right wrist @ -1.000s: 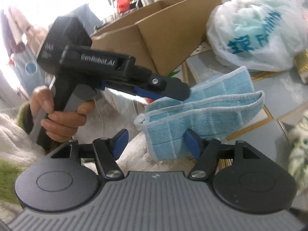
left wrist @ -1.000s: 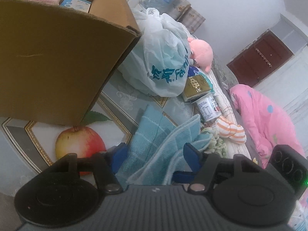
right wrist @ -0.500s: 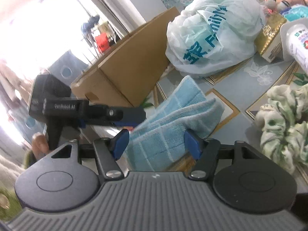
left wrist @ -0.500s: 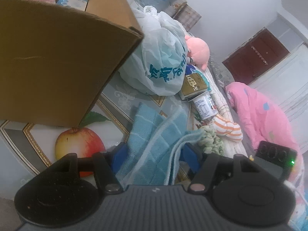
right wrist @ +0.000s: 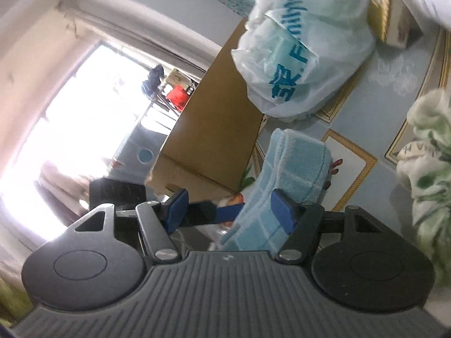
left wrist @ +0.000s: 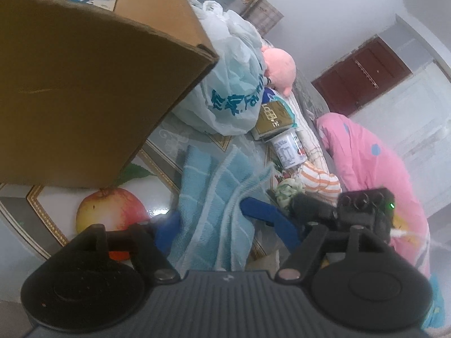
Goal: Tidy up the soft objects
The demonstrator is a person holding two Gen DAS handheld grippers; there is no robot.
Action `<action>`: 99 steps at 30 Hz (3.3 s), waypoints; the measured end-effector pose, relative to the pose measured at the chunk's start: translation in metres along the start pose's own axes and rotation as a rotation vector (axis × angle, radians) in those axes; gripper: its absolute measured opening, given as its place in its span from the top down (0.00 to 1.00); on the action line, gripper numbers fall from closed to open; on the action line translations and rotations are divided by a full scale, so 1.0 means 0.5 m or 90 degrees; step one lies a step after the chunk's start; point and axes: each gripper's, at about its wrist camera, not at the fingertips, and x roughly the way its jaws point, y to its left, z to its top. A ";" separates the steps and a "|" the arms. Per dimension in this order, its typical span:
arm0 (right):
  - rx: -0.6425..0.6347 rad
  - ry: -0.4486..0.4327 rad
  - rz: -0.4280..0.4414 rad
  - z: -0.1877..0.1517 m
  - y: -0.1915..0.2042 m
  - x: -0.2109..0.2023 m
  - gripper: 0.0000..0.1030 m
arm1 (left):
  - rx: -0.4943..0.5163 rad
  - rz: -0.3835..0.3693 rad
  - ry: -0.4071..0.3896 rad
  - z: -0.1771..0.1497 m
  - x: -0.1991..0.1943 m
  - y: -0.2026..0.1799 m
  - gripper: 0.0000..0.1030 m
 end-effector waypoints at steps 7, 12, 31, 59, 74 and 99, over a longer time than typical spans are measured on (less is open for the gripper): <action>0.074 -0.005 0.014 0.014 -0.025 0.008 0.38 | 0.043 0.028 0.020 -0.003 0.009 -0.023 0.27; 0.086 0.009 -0.015 0.019 -0.014 0.028 0.37 | 0.089 0.074 0.033 -0.007 0.021 -0.052 0.27; 0.000 -0.077 -0.102 -0.004 0.066 -0.055 0.35 | 0.139 0.213 0.023 -0.015 0.031 -0.087 0.74; -0.049 -0.046 -0.255 -0.012 0.068 0.037 0.85 | 0.128 0.184 0.014 -0.013 0.038 -0.087 0.75; -0.222 -0.100 -0.165 0.079 0.298 0.027 0.86 | 0.179 0.159 -0.172 0.052 -0.146 -0.186 0.80; -0.014 0.215 -0.190 0.329 0.283 0.810 0.86 | 0.002 0.521 -0.104 0.406 -0.327 0.171 0.81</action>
